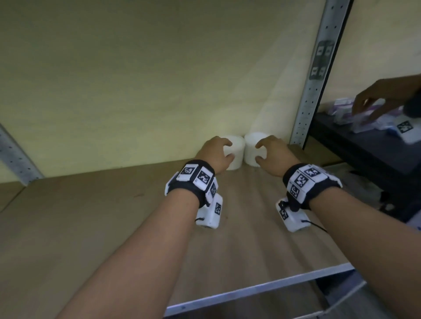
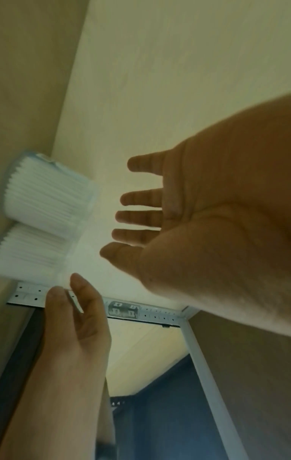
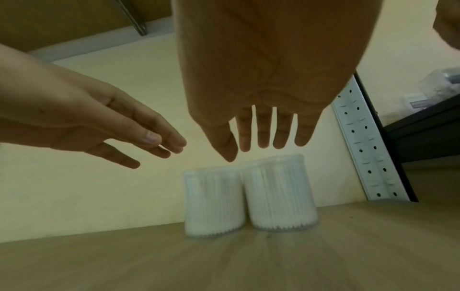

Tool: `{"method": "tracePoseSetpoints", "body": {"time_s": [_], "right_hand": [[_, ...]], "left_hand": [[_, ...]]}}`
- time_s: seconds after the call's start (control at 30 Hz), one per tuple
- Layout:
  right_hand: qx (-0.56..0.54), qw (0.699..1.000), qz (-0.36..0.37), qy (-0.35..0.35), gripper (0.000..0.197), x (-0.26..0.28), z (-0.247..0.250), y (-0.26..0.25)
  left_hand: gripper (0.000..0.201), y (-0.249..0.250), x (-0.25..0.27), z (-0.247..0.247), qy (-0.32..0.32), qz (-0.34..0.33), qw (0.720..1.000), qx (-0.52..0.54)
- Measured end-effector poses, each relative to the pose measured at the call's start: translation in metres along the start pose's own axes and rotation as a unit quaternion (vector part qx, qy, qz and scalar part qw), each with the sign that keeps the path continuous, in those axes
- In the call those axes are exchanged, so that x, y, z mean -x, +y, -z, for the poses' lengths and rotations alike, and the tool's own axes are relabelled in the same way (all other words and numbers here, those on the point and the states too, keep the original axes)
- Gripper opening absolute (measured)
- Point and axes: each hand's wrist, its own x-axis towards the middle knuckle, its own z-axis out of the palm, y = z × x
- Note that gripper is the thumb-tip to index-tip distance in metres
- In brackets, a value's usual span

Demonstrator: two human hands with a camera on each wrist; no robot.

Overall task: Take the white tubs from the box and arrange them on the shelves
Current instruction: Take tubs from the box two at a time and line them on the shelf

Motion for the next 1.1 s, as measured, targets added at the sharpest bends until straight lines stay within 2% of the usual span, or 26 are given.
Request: {"method": "tracePoseSetpoints", "body": {"time_s": [0.13,0.3,0.4,0.57,0.9,1.1], "right_hand": [[-0.005,1.000,0.021,-0.003,0.029,0.049,0.009,-0.015],[-0.023,0.999,0.016,-0.039,0.027,0.118,0.018,-0.038],[-0.019,0.997,0.011,-0.072,0.029,0.162,0.020,-0.055],[-0.025,0.996,0.030,-0.086,0.026,0.230,0.012,-0.081],[-0.031,0.988,0.056,-0.143,0.022,0.323,-0.042,-0.111],[-0.042,0.974,0.057,-0.217,0.027,0.346,-0.107,-0.111]], "left_hand": [[0.045,0.007,0.046,0.019,-0.006,0.002,1.000,-0.008],[0.045,0.018,0.126,0.036,-0.014,-0.024,0.999,-0.040],[0.043,0.021,0.175,0.039,-0.022,-0.023,0.998,-0.058],[0.039,0.018,0.254,0.037,-0.028,-0.017,0.998,-0.053],[0.036,-0.021,0.357,-0.015,-0.054,0.069,0.996,-0.008],[0.040,-0.068,0.389,-0.067,-0.129,0.165,0.978,-0.006]]}}
